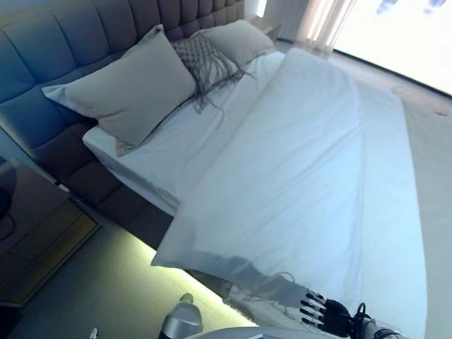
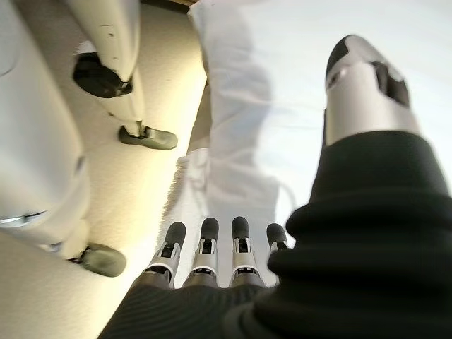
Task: Make the bed neatly
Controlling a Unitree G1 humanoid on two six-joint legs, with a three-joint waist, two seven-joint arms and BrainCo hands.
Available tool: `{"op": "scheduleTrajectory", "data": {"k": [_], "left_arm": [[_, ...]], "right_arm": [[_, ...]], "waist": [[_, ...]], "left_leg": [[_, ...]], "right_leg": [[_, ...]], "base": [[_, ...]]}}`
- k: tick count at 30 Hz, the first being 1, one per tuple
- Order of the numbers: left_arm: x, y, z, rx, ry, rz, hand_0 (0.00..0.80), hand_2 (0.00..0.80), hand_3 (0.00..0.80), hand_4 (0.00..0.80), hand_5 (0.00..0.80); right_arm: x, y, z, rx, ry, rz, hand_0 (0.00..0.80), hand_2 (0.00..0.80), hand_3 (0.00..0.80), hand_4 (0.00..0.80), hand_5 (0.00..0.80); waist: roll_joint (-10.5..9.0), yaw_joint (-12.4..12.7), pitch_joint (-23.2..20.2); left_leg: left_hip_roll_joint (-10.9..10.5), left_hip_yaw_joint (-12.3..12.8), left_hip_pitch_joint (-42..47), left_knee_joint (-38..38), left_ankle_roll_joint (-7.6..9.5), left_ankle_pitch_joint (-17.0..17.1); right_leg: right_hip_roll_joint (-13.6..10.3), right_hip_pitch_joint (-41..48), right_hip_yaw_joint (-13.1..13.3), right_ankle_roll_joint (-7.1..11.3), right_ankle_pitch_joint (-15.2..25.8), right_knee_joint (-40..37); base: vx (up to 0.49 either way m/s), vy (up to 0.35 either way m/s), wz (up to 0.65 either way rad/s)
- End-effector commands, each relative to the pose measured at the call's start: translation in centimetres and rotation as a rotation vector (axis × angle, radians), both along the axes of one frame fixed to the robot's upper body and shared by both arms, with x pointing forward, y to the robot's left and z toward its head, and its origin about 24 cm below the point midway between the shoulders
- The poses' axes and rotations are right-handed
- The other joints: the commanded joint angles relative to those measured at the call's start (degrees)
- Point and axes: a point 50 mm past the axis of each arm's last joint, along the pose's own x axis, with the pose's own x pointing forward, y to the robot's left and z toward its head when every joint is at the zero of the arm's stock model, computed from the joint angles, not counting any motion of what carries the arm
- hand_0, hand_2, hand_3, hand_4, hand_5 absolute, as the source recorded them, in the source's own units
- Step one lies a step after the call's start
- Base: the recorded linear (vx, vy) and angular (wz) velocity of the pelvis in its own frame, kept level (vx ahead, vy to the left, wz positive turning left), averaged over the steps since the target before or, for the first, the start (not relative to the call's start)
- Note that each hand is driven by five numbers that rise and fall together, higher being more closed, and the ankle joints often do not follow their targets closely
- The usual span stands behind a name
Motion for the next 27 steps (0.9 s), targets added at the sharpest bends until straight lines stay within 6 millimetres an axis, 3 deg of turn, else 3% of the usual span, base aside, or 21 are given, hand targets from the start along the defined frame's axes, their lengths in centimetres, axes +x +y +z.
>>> {"op": "scheduleTrajectory", "data": {"k": [1, 6, 9, 12, 18, 21, 27], "left_arm": [[-0.3, 0.0, -0.2, 0.103, 0.162, -0.150, 0.000, 0.000, 0.000, 0.000, 0.000], [3.4, 0.0, -0.3, 0.220, 0.229, -0.405, 0.000, 0.000, 0.000, 0.000, 0.000], [5.6, -0.4, -0.3, 0.269, 0.220, -0.550, 0.000, 0.000, 0.000, 0.000, 0.000], [7.3, -1.4, -0.4, 0.282, 0.178, -0.627, 0.000, 0.000, 0.000, 0.000, 0.000], [9.5, -3.3, -0.7, 0.307, 0.133, -0.762, 0.000, 0.000, 0.000, 0.000, 0.000], [10.7, -4.4, -0.8, 0.316, 0.124, -0.874, 0.000, 0.000, 0.000, 0.000, 0.000], [11.3, -6.1, -1.2, 0.265, 0.114, -0.975, 0.000, 0.000, 0.000, 0.000, 0.000]], "right_arm": [[1.0, -1.1, 0.8, -0.053, -0.055, 0.081, 0.000, 0.000, 0.000, 0.000, 0.000], [0.5, -0.1, 0.4, -0.061, -0.042, 0.272, 0.000, 0.000, 0.000, 0.000, 0.000], [0.1, 1.0, -0.1, -0.028, -0.037, 0.201, 0.000, 0.000, 0.000, 0.000, 0.000], [-0.9, 2.4, -0.9, 0.018, -0.048, 0.024, 0.000, 0.000, 0.000, 0.000, 0.000], [-3.4, 3.3, -2.1, 0.006, 0.048, -0.291, 0.000, 0.000, 0.000, 0.000, 0.000], [-4.6, 3.4, -2.5, -0.025, 0.125, -0.283, 0.000, 0.000, 0.000, 0.000, 0.000], [-4.1, 3.3, -2.5, -0.067, 0.139, -0.259, 0.000, 0.000, 0.000, 0.000, 0.000]], "waist": [[2.90, -1.1, -1.4], [3.36, -3.9, -3.1], [3.58, -5.9, -3.8], [3.90, -8.4, -4.4], [5.25, -12.6, -5.0], [6.14, -14.1, -5.0], [7.14, -15.6, -5.2]], "left_leg": [[1.7, 3.3, 4.9, -3.0, 2.50, -1.3], [2.2, 5.8, 5.3, -6.2, 1.58, 0.8], [2.5, 7.5, 5.0, -6.4, 1.23, 1.1], [2.7, 9.5, 4.3, -6.4, 0.87, 1.3], [2.9, 12.5, 4.4, -6.4, 0.87, 0.7], [3.0, 13.8, 5.3, -6.4, 1.05, 0.2], [3.1, 15.0, 6.6, -6.4, 1.29, -0.1]], "right_leg": [[-1.5, -6.4, 2.4, 0.43, 6.8, 0.4], [-0.4, -6.5, 3.5, 0.83, 8.2, -2.4], [0.2, -6.5, 4.3, 0.75, 9.2, -4.0], [0.9, -7.0, 5.7, 0.69, 10.0, -5.5], [2.1, -8.7, 9.1, 0.16, 9.7, -5.5], [2.5, -8.4, 10.5, -0.31, 9.3, -5.5], [3.0, -7.8, 12.2, -0.70, 8.8, -5.5]], "base": [[0.026, -0.036, -0.35], [0.007, -0.041, -0.14], [0.005, -0.053, -0.32], [-0.010, -0.049, -0.33], [-0.007, -0.006, -0.35], [0.024, 0.022, -0.32], [0.016, 0.009, -0.29]]}}
